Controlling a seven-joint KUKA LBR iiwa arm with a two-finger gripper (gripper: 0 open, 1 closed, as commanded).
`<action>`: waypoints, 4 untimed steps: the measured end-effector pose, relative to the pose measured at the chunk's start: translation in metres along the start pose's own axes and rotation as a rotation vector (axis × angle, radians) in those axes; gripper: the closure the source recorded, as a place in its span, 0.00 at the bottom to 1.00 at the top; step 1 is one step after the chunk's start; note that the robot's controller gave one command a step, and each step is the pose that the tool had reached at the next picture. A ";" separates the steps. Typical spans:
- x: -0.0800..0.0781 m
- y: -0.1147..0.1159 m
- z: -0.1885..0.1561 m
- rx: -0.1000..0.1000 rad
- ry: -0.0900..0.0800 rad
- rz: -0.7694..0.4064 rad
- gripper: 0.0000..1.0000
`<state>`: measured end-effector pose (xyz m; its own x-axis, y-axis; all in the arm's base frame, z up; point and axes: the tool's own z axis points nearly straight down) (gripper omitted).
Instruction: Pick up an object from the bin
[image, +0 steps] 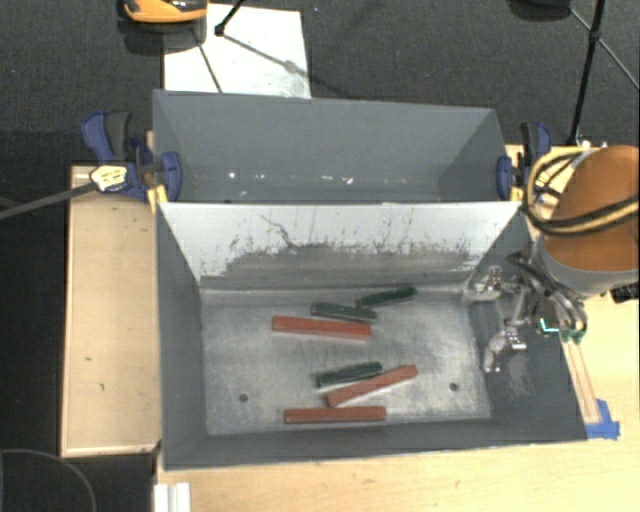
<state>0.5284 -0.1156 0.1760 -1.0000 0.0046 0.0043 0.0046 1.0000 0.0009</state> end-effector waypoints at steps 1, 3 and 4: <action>-0.002 0.000 -0.004 0.001 -0.007 -0.003 0.00; -0.012 0.076 0.101 0.001 -0.018 0.002 1.00; -0.012 0.076 0.101 0.001 -0.018 0.000 1.00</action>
Offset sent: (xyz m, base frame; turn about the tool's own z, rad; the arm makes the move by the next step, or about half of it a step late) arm -0.0328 0.0462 -0.1060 -0.1314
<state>0.5401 -0.0393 0.0749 -0.9999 0.0048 -0.0135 0.0048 1.0000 -0.0006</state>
